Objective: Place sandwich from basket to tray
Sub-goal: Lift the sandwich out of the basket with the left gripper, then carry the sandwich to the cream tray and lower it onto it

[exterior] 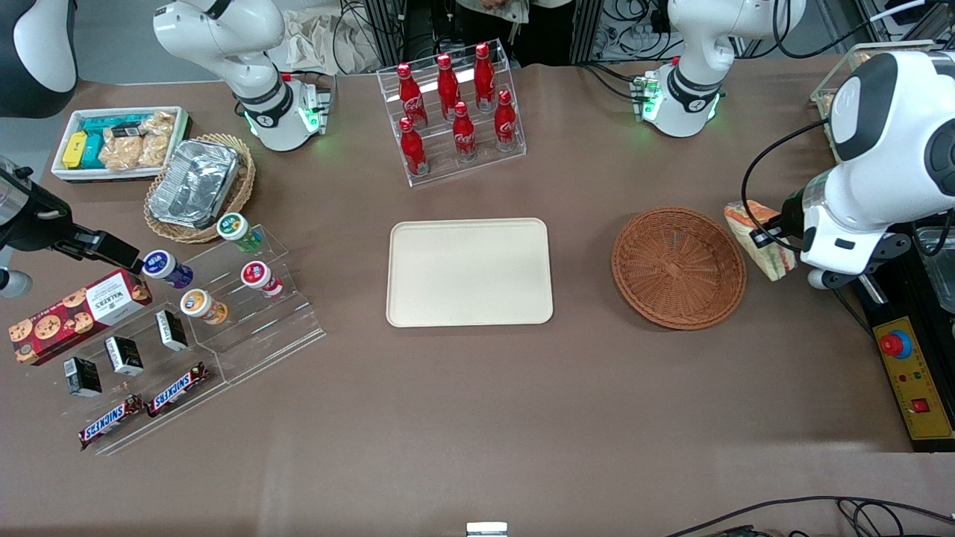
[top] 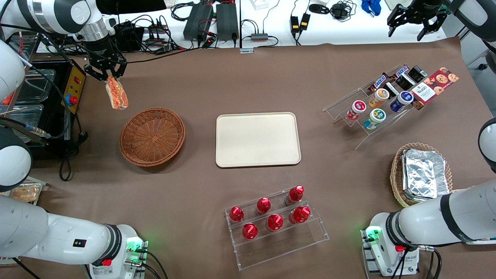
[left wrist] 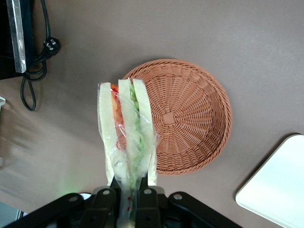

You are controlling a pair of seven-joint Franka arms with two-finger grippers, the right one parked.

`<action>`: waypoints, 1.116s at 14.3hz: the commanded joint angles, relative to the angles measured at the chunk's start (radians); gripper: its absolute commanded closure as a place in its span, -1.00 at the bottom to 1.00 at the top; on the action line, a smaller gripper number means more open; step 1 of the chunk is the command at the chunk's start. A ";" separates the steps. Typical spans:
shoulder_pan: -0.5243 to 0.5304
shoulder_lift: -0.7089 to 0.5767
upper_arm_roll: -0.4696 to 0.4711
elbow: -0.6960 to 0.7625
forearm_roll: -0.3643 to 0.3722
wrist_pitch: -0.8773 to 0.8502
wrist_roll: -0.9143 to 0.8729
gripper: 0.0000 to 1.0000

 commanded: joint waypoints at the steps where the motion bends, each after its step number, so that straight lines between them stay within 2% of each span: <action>1: -0.003 0.002 -0.004 0.017 -0.001 -0.022 0.021 1.00; 3: -0.012 0.002 -0.009 0.017 -0.004 -0.022 0.017 1.00; 6: -0.018 -0.013 -0.073 0.014 -0.009 -0.022 0.010 1.00; 10: -0.020 -0.021 -0.148 0.004 -0.058 -0.033 0.009 1.00; 14: -0.044 -0.001 -0.263 0.015 -0.052 -0.021 -0.124 1.00; 16: -0.073 0.013 -0.268 0.030 -0.061 0.005 -0.218 1.00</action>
